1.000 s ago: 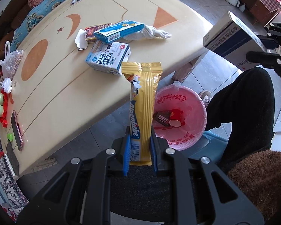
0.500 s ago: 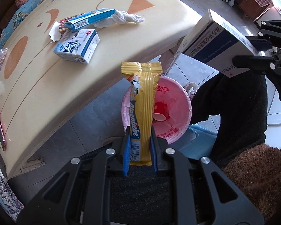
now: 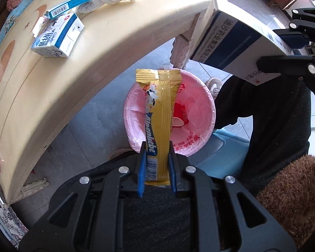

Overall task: Collect trash
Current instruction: 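Carry the snack bar and white medicine box with both tools over the pink bin, then open both tools to drop the snack bar and medicine box into the bin, then move both tools back over the table toward the remaining items, then grasp the white milk carton with the left tool while the right tool grasps the tissue bundle, then carry the milk carton and tissue bundle with both tools over the pink bin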

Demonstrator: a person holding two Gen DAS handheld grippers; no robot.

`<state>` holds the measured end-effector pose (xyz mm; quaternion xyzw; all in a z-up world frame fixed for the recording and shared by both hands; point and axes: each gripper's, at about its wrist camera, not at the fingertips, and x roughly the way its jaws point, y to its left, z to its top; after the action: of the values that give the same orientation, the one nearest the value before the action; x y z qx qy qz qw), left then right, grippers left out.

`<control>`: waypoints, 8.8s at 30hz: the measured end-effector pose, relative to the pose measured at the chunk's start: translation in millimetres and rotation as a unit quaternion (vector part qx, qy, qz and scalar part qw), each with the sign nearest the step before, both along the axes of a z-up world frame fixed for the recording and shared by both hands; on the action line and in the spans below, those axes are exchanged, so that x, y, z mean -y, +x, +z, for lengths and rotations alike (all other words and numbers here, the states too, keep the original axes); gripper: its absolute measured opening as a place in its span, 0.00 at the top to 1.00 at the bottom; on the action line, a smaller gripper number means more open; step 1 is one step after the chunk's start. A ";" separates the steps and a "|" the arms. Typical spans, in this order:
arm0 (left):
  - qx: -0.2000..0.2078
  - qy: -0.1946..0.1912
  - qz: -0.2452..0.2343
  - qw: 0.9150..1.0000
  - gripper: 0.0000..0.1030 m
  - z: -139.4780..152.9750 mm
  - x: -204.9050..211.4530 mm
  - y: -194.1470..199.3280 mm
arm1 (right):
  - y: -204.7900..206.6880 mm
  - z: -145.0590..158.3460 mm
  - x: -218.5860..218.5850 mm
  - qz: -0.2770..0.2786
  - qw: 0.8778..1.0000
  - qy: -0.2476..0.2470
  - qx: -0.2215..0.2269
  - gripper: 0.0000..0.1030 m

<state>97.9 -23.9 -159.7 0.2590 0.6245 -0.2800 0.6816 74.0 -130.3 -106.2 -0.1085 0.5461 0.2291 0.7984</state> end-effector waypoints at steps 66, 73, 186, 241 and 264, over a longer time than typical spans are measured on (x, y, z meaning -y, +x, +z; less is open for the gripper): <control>-0.222 0.031 0.185 0.957 0.42 -247.4 5.9 63.8 | 50.8 -269.1 6.4 -0.123 0.980 0.014 -0.154 0.48; -0.216 0.036 0.193 0.956 0.42 -241.6 4.3 62.4 | 49.3 -266.6 4.1 -0.116 0.981 0.019 -0.156 0.48; -0.078 -0.023 0.357 0.931 0.25 -0.7 -39.5 240.0 | 237.8 -52.4 0.5 0.052 0.999 0.002 0.013 0.74; -0.019 -0.058 0.301 0.952 0.27 53.0 -42.9 152.2 | 145.9 48.2 74.8 -0.092 0.990 -0.055 0.091 0.74; -0.003 -0.076 0.301 0.951 0.27 77.2 -55.7 155.8 | 178.0 154.6 29.2 -0.073 0.978 -0.032 0.192 0.74</control>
<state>253.7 31.8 -82.5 0.0060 0.6522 -0.1092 0.7502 252.0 -159.5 48.4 -0.1356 0.3958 0.1276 0.8993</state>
